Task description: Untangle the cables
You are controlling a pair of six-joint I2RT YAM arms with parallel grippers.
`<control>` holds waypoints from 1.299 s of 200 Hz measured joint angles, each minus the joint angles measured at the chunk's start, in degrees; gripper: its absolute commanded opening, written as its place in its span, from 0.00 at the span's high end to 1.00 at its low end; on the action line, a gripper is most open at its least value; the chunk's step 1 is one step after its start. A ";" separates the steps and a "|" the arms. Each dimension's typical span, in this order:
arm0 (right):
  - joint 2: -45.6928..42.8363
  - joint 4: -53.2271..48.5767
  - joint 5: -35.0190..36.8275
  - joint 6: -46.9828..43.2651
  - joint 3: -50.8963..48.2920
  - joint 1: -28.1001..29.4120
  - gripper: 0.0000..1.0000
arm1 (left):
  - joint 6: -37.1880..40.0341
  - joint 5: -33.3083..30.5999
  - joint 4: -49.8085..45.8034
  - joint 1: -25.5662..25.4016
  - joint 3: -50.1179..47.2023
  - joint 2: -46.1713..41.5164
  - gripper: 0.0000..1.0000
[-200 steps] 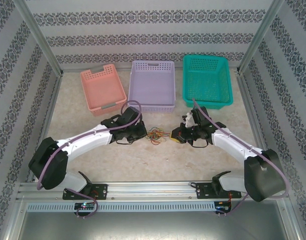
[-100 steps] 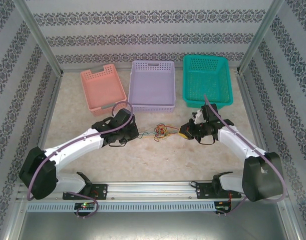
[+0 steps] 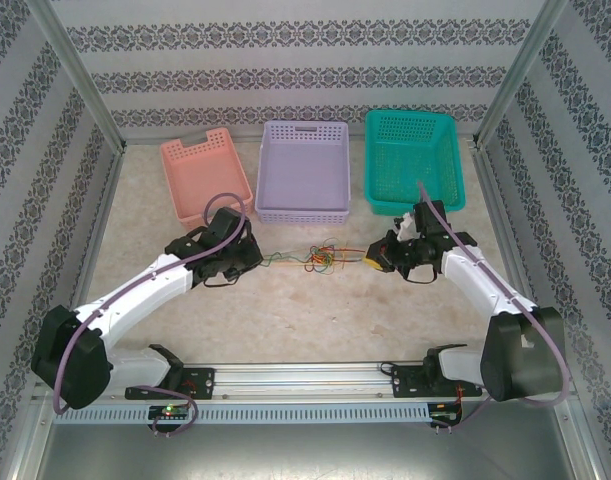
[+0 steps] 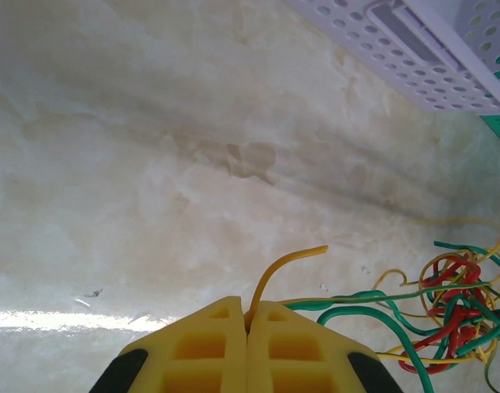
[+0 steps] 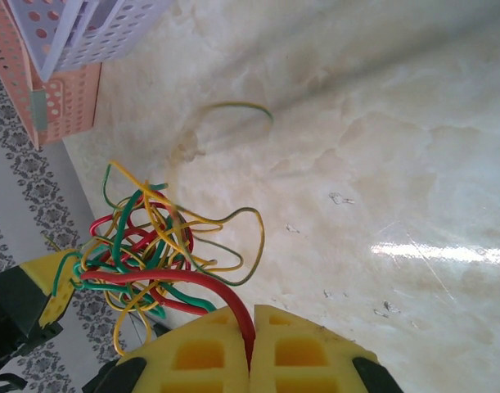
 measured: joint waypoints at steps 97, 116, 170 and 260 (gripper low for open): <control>1.51 -2.69 5.99 -3.04 -0.26 -1.86 1.00 | 1.68 0.66 -3.56 1.51 2.97 2.73 1.00; 1.62 -2.99 4.87 -4.13 -0.13 -2.38 1.00 | 2.36 0.70 -4.22 2.14 2.82 2.62 1.00; 8.11 -0.81 9.75 -2.25 0.83 8.48 0.84 | 2.36 0.79 -3.32 3.58 -1.51 4.63 1.00; -0.44 -6.54 21.27 -7.89 6.23 11.34 0.48 | 7.78 1.55 2.16 -2.43 -1.62 8.72 1.00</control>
